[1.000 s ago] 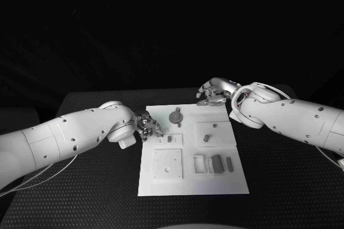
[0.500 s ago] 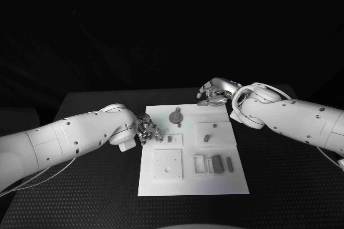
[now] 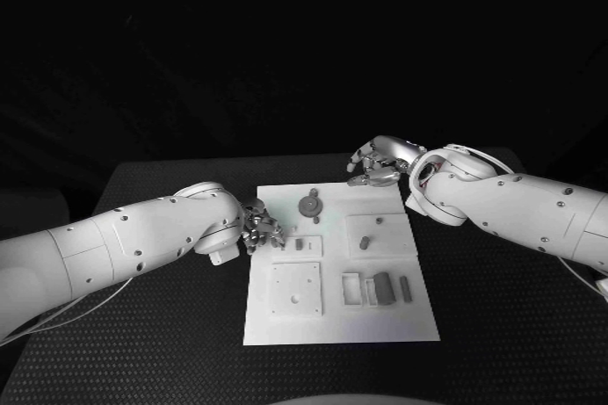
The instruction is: Assemble the parts on the task board
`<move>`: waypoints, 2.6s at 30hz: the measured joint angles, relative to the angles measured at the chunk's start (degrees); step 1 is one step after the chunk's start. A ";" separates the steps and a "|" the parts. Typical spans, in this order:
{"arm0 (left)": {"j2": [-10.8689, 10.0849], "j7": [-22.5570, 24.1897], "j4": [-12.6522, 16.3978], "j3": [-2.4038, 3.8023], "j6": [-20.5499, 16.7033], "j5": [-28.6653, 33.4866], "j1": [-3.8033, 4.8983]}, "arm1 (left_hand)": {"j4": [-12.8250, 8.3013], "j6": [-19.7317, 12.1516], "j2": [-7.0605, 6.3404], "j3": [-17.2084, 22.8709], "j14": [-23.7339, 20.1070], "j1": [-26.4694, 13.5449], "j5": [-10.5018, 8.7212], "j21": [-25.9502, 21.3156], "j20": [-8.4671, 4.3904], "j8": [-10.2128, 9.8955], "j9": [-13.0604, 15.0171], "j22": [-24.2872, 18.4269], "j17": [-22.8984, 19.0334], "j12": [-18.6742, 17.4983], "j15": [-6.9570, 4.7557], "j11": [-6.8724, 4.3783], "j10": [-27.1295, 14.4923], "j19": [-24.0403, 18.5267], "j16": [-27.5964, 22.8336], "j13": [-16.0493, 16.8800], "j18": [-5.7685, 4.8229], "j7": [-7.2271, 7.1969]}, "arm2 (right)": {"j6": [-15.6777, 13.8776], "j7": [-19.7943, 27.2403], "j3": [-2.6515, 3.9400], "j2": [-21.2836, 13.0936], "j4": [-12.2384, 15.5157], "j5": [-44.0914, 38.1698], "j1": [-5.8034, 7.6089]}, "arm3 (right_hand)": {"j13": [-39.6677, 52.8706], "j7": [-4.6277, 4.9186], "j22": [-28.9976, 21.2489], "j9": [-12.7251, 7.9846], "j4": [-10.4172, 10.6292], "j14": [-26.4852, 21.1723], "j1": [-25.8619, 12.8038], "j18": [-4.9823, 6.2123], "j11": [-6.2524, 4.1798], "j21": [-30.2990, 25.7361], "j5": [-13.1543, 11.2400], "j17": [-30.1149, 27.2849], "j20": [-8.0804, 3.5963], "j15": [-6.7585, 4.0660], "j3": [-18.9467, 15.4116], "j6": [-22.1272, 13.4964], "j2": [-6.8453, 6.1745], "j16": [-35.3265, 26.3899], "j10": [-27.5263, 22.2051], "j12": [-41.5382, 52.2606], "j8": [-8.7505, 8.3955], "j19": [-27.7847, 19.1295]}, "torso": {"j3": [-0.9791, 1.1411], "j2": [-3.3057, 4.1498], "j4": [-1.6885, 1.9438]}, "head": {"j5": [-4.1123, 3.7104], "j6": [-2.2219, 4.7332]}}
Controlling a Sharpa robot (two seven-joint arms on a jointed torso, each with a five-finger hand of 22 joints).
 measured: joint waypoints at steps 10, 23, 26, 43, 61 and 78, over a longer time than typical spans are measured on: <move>0.18 -0.15 -0.12 -0.25 0.45 -0.99 0.09 | -0.03 0.31 0.00 -0.03 0.11 0.00 1.20 0.24 0.01 0.00 0.00 0.00 0.00 0.23 0.09 -0.12 0.13 0.03 0.29 0.17 0.00 -0.12 | 0.01 0.04 0.00 -0.02 0.01 0.07 0.00 | -0.05 -0.02 0.00 0.00 0.00 0.00 0.00 0.00 0.00 0.00 0.00 -0.01 0.01 0.00 0.00 -0.02 0.00 0.00 0.00 0.00 0.00 -0.01 | 0.03 0.00 0.03 | -0.09 -0.20; 0.30 -0.16 -0.02 -0.60 1.16 -1.36 0.09 | 0.01 0.32 0.08 0.01 0.34 -0.09 1.75 0.64 0.08 0.00 0.00 -0.01 0.06 0.23 0.05 -0.18 0.18 0.12 0.45 0.26 0.00 -0.13 | 0.03 0.07 0.00 -0.06 0.04 0.12 0.00 | -0.05 -0.05 0.00 0.00 0.00 0.00 0.00 0.00 0.00 0.00 0.00 -0.01 0.02 0.00 0.00 -0.06 0.00 0.00 0.00 0.00 0.00 -0.02 | 0.05 -0.01 0.03 | -0.09 -0.36; 0.40 -0.16 -0.04 -0.66 1.16 -1.43 0.09 | 0.01 0.32 0.18 0.02 0.34 -0.18 1.75 0.65 0.08 0.00 0.00 -0.01 0.06 0.25 0.04 -0.18 0.19 0.12 0.60 0.26 0.00 -0.14 | 0.03 0.08 0.00 -0.06 0.04 0.13 0.00 | -0.05 -0.05 0.00 0.00 0.00 0.00 0.00 0.00 0.00 0.00 0.00 -0.01 0.06 0.00 0.00 -0.07 0.00 0.00 0.00 0.00 0.00 -0.06 | 0.07 -0.01 0.02 | -0.09 -0.35; 1.34 -0.26 -1.02 -0.70 1.24 -2.25 0.08 | 0.08 0.74 0.22 0.08 0.79 -0.25 1.74 1.08 -0.09 0.01 0.00 -0.01 0.11 0.55 0.00 -0.36 0.58 0.54 0.65 0.40 -0.01 -0.46 | 0.04 0.11 0.00 -0.07 0.08 0.16 0.00 | -0.04 -0.06 0.00 -0.05 0.00 0.00 0.00 0.00 0.21 0.00 0.00 -0.02 -0.10 0.00 0.00 -0.09 0.00 -0.27 -0.21 0.00 0.00 0.11 | 0.07 -0.01 0.01 | -0.19 -0.37; 2.57 -0.23 -1.48 -1.31 1.66 -6.00 0.34 | 0.10 1.49 -0.77 0.23 1.53 -3.05 13.58 3.54 -0.24 6.69 0.11 0.02 0.66 1.95 0.09 -0.31 1.47 1.19 2.43 0.71 -0.01 -0.43 | 0.04 0.14 0.00 -0.02 0.13 0.17 0.00 | -0.10 -0.06 0.02 -0.04 0.00 0.00 0.00 0.00 0.21 0.00 0.00 -0.02 -0.09 0.00 0.00 -0.29 0.00 -0.27 -0.21 0.00 0.00 0.10 | 0.05 0.00 0.00 | -0.15 -0.74; 2.81 -0.36 -1.22 -1.40 1.51 -7.46 0.26 | 0.01 1.60 -0.84 0.14 1.89 -3.13 13.63 4.42 -0.21 7.65 1.30 0.01 0.90 2.22 0.16 -0.29 1.53 1.27 2.87 0.91 0.13 -0.56 | 0.08 0.17 0.00 -0.06 0.11 0.18 0.00 | -0.10 0.08 0.04 -0.04 0.00 0.00 0.00 0.00 0.21 0.00 0.00 0.02 -0.08 0.00 0.00 -0.17 0.00 -0.26 -0.21 0.00 0.00 0.09 | 0.02 -0.01 0.01 | -0.31 -0.93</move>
